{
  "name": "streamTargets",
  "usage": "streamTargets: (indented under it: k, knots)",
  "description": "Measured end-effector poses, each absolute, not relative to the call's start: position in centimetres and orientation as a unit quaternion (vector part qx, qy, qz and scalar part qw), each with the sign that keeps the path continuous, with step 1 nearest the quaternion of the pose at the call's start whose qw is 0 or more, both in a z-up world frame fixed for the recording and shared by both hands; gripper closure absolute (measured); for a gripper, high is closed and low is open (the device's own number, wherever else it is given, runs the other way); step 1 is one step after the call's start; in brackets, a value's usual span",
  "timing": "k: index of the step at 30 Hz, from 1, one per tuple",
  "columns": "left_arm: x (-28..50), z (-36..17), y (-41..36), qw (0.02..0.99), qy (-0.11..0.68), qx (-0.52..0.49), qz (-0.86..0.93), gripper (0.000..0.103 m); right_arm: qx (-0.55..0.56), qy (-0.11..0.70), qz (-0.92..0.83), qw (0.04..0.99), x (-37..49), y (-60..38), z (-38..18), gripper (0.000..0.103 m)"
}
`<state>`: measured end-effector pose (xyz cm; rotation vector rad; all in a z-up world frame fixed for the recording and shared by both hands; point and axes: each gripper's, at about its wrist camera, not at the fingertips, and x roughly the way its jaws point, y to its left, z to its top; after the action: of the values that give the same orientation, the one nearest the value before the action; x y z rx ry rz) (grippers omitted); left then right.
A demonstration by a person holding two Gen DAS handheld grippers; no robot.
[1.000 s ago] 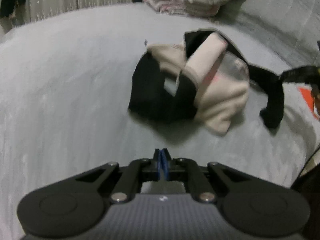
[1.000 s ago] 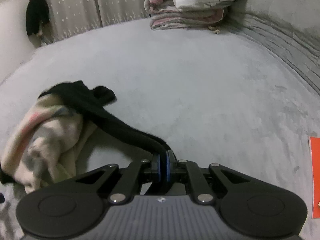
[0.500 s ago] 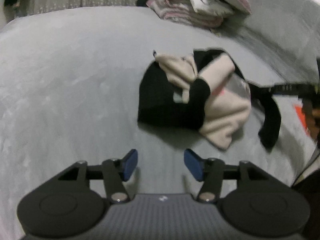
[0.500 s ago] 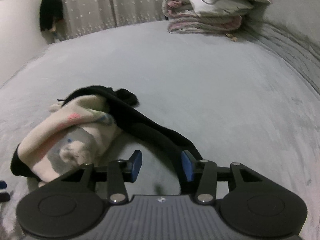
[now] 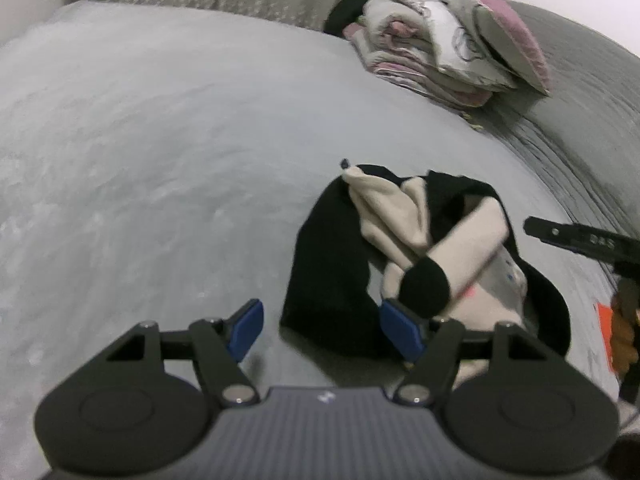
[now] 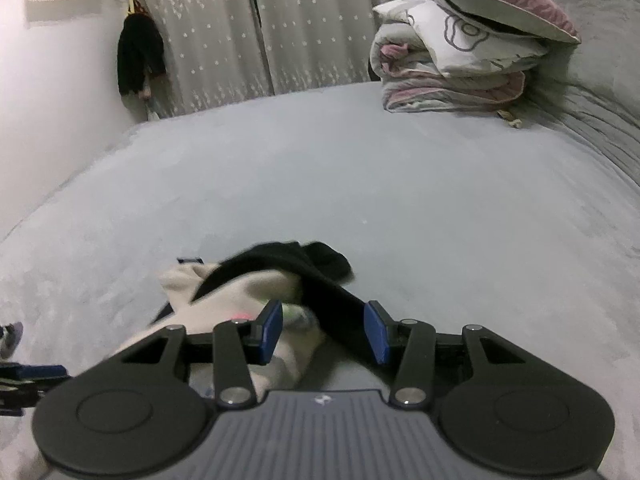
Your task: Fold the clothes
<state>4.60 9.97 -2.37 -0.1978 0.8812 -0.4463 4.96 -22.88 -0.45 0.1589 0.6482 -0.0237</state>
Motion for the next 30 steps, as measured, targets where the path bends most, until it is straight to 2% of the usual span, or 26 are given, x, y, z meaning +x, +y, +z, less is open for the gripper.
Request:
streamTargets:
  k: [14,20,23,25,27,28,30]
  knots:
    - [8.9,-4.6,7.0,0.87,0.446,-0.11,-0.177,0.04,0.028,0.303,-0.017,0.952,8.6,-20.0,-1.1,0.057]
    - [9.6,-5.3,6.1,0.864,0.457,-0.118,-0.178,0.054,0.018,0.312,-0.025,0.95,9.9,-19.8,-2.1,0.057]
    - [9.8,-5.6,5.7,0.86,0.46,-0.126,-0.18,0.066,0.015,0.316,-0.025,0.948,10.4,-19.7,-2.7,0.058]
    - [9.9,-5.7,5.4,0.858,0.462,-0.13,-0.18,0.077,0.014,0.318,-0.025,0.948,10.7,-19.6,-3.0,0.061]
    - [9.8,-5.7,5.0,0.86,0.461,-0.127,-0.178,0.083,0.015,0.318,-0.023,0.948,10.9,-19.5,-3.2,0.078]
    - [9.6,-5.6,4.8,0.863,0.458,-0.122,-0.175,0.086,0.016,0.318,-0.023,0.948,11.0,-19.4,-3.3,0.079]
    - [9.3,-5.3,4.6,0.869,0.45,-0.114,-0.171,0.089,0.016,0.318,-0.021,0.948,11.1,-19.3,-3.5,0.088]
